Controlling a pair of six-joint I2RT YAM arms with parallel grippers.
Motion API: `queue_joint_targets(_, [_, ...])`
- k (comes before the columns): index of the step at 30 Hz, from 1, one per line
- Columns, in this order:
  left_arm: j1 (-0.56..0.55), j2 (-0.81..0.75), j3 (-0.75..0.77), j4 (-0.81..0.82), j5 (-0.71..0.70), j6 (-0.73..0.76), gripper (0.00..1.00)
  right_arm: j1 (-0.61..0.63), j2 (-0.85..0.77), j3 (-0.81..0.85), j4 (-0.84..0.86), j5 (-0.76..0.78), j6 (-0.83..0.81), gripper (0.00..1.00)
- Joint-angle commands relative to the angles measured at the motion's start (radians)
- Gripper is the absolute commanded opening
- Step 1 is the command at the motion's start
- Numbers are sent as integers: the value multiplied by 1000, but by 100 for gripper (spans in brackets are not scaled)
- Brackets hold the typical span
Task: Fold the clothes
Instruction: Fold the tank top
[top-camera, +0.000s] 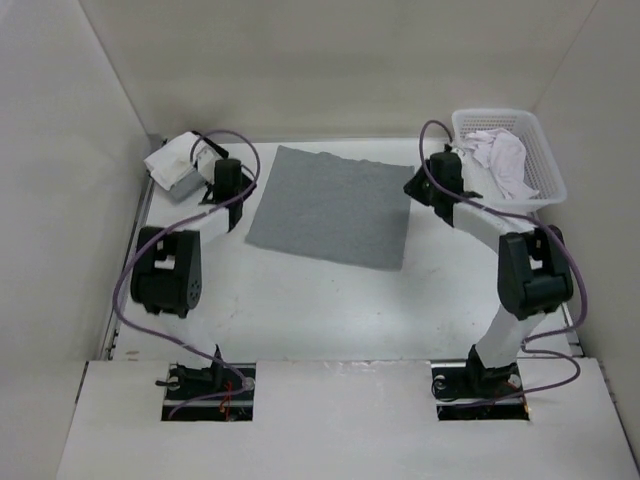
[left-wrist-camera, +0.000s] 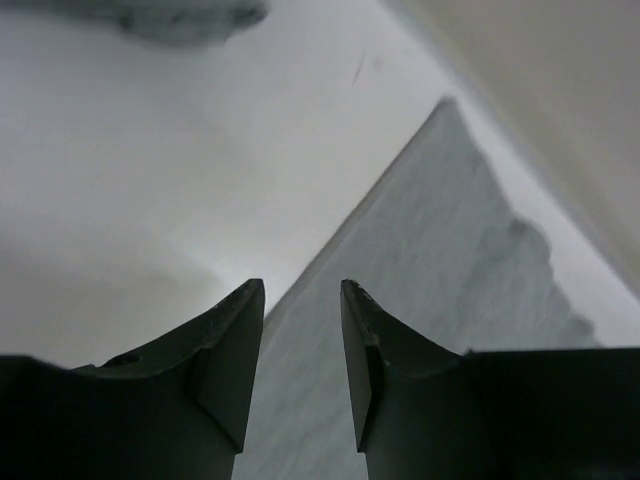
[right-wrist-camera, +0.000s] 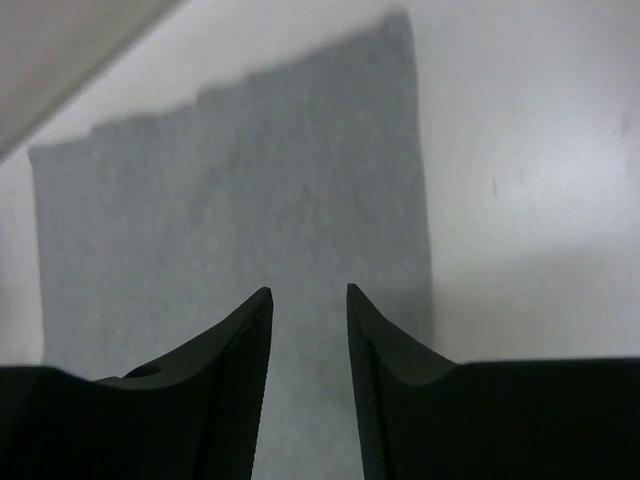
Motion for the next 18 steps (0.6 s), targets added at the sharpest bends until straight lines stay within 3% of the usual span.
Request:
queue_joint_targets(1, [-40, -332, -330, 178, -42, -58, 34, 104, -244, -237, 178, 74, 19, 25])
queue_joint_targets(2, [-48, -388, -421, 197, -37, -70, 34, 131, -296, -314, 203, 84, 36, 14])
queue_joint_targets(4, [-51, -452, -532, 200, -25, -97, 34, 170, -384, -432, 233, 96, 66, 3])
queue_joint_targets(7, [-29, -497, -650, 209, 80, -119, 36, 237, -506, -582, 266, 104, 85, 3])
queue_joint_targets(12, [30, -410, -690, 296, 226, -151, 42, 283, -620, -705, 261, 121, 96, 14])
queue_joint_targets(16, [57, -344, -686, 347, 253, -196, 42, 274, -648, -781, 269, 122, 116, 23])
queue_joint_targets(18, [60, -325, -683, 358, 243, -205, 40, 262, -666, -814, 273, 127, 142, 33])
